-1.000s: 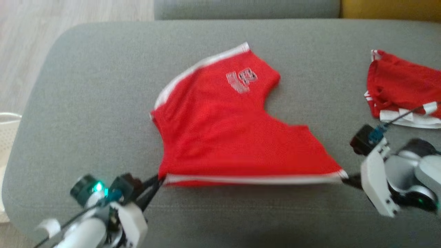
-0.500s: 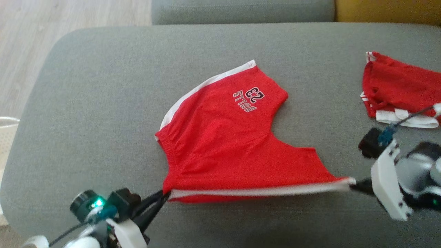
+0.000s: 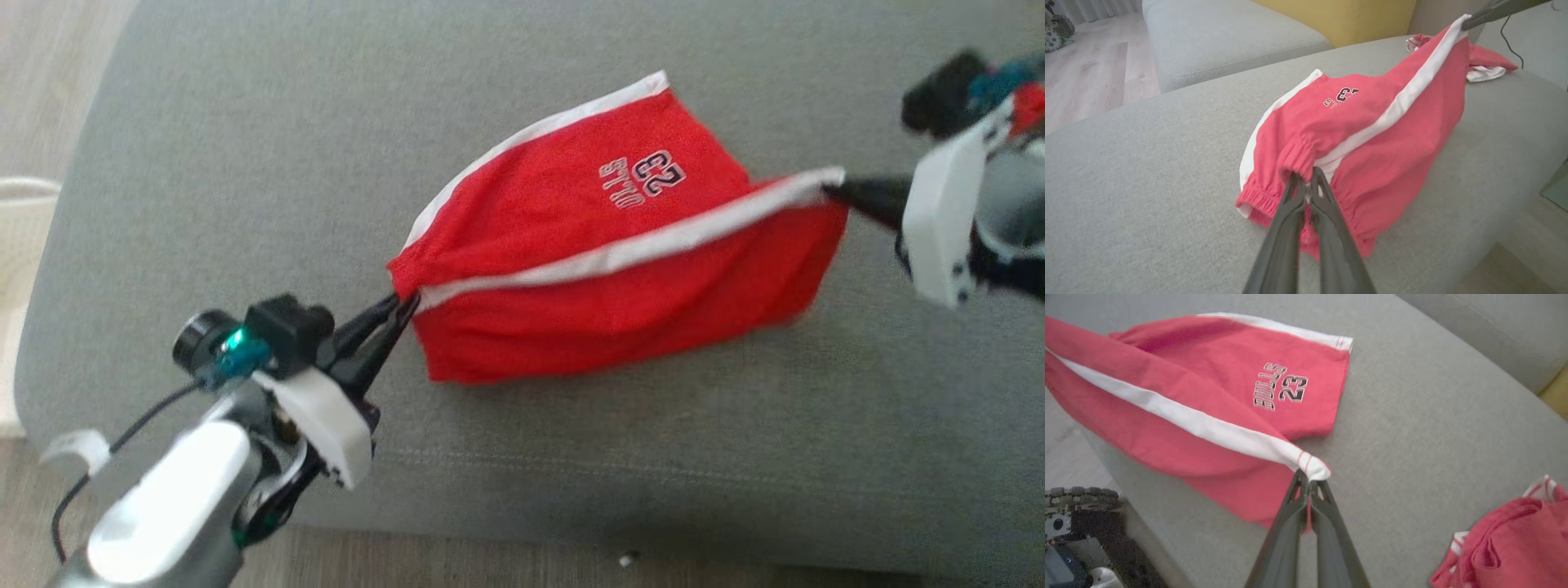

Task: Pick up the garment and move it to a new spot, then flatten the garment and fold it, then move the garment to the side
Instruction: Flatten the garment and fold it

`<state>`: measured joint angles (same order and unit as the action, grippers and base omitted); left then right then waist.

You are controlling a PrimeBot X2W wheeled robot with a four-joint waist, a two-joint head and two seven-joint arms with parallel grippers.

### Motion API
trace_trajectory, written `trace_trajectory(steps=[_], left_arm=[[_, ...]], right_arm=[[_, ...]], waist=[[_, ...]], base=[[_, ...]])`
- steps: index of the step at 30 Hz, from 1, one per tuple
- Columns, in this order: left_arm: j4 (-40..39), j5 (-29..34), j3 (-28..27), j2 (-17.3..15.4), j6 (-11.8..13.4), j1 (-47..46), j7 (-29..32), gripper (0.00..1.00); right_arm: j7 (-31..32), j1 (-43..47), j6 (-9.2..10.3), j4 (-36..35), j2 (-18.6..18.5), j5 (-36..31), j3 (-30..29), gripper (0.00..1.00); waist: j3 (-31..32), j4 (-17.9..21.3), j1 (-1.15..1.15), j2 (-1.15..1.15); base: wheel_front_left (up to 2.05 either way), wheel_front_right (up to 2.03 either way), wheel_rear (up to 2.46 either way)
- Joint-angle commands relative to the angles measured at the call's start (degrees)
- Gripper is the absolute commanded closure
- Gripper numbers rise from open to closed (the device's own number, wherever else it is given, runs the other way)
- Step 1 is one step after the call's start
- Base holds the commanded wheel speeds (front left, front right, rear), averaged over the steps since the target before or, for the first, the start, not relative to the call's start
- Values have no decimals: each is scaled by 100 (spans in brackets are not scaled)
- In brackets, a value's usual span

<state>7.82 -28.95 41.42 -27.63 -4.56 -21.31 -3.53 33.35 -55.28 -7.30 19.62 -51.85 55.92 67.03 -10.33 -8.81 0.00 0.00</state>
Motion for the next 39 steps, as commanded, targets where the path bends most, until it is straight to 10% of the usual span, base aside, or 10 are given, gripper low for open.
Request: trace_trajectory(steps=[1, 36, 38, 39], left_arm=[[-55, -14, -309, -100, -25, -391, -11, 100], [2349, 188, -263, 1341, 179, -2051, -1037, 100], [2455, 189, -258, 1397, 164, -2086, -1061, 92], [2505, 188, -255, 1424, 154, -2102, -1071, 68]], right_arm=[[-111, -203, -19, 11, -18, -77, -145, 100], [-1623, -2086, -19, 1832, 664, -1012, 619, 100], [-1680, -2065, -19, 1906, 739, -923, 622, 54], [-1749, -2073, -19, 1948, 769, -917, 623, 0]], waist=[[-240, -160, 0, 0], [-1615, -1031, 0, 0], [-1629, -1030, 0, 0], [-1632, -1028, 0, 0]], base=[[0, 0, 0], [0, 0, 0], [0, 0, 0], [0, 0, 0]])
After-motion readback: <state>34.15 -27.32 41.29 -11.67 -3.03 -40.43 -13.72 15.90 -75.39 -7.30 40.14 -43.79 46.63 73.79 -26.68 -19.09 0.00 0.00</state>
